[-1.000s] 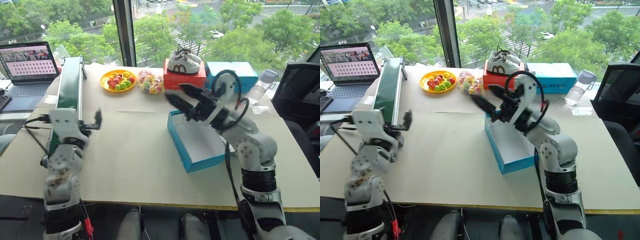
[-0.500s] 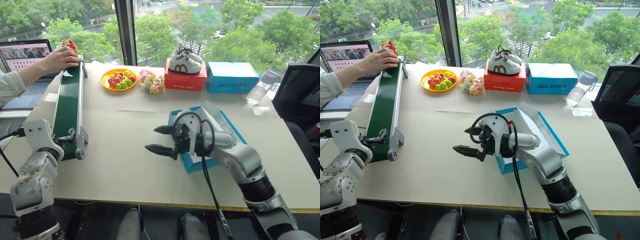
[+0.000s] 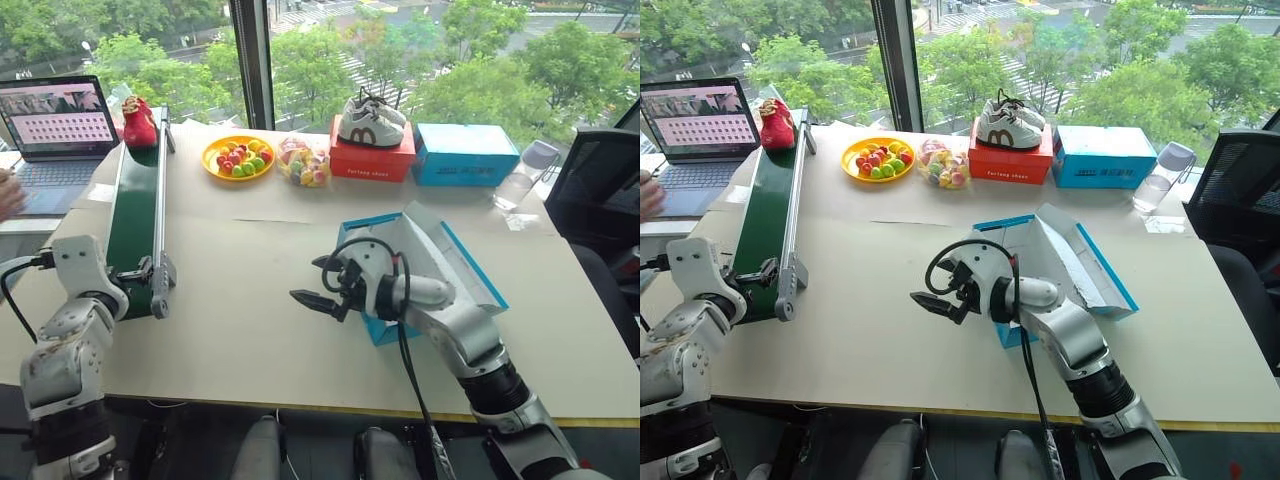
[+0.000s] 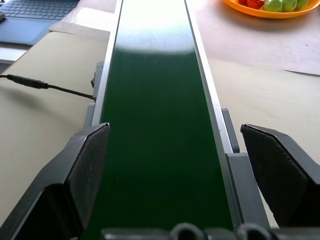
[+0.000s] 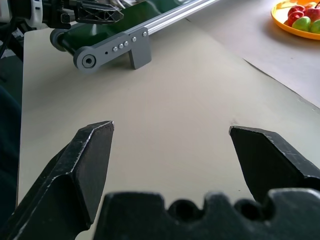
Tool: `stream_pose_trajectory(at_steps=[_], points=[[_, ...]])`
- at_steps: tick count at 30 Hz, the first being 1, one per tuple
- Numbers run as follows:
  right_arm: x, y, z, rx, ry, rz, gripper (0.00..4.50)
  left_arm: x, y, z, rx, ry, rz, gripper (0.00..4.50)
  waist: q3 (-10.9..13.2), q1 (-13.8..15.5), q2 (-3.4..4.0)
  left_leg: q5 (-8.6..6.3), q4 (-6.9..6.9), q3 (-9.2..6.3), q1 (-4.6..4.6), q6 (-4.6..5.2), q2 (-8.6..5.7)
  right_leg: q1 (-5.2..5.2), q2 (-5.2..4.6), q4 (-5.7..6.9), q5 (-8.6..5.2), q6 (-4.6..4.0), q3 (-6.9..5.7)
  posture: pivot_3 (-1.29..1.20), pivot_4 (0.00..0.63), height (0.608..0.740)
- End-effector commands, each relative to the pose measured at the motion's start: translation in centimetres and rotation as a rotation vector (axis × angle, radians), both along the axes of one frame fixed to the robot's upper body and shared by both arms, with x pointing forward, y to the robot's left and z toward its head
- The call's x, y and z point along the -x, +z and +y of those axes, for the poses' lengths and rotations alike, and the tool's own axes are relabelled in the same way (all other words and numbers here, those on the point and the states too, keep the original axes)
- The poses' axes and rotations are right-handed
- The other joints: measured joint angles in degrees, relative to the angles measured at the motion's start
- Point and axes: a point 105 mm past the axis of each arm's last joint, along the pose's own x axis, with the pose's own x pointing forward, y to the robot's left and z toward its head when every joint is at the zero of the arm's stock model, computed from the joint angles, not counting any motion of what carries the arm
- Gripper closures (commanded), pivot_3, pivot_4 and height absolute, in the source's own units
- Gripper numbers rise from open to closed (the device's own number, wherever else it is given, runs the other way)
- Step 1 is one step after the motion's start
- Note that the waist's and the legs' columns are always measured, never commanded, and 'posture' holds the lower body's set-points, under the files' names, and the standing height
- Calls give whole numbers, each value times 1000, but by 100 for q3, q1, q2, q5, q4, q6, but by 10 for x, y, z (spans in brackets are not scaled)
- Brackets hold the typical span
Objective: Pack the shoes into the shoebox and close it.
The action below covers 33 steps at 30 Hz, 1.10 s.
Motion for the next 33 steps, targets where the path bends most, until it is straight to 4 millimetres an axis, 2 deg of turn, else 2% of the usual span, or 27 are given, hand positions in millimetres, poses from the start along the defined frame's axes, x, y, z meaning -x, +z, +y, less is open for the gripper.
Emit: stream_pose_trajectory(at_steps=[1, 13, 33], points=[[-1, 13, -3, -29, -14, -55, 91, -4, 17, 3, -36, 10, -26, 0, 0, 0, -1, 1, 0, 0, 0, -1, 0, 0, 0, 0, 0, 0, 0, 0, 150, 740], [-1, 10, -5, -25, -24, -60, 91, -10, 30, 7, -25, 27, -21, 0, 0, -2, -2, 3, 0, 0, 0, -2, 0, 4, 3, 3, 1, 2, 1, 0, 150, 740], [-2, 6, -7, -7, -35, -62, 91, -9, 30, 11, -38, 47, -13, 0, -1, -5, -3, 7, 0, 0, 0, -6, 0, 8, 4, 8, 1, 3, 3, 0, 150, 740]])
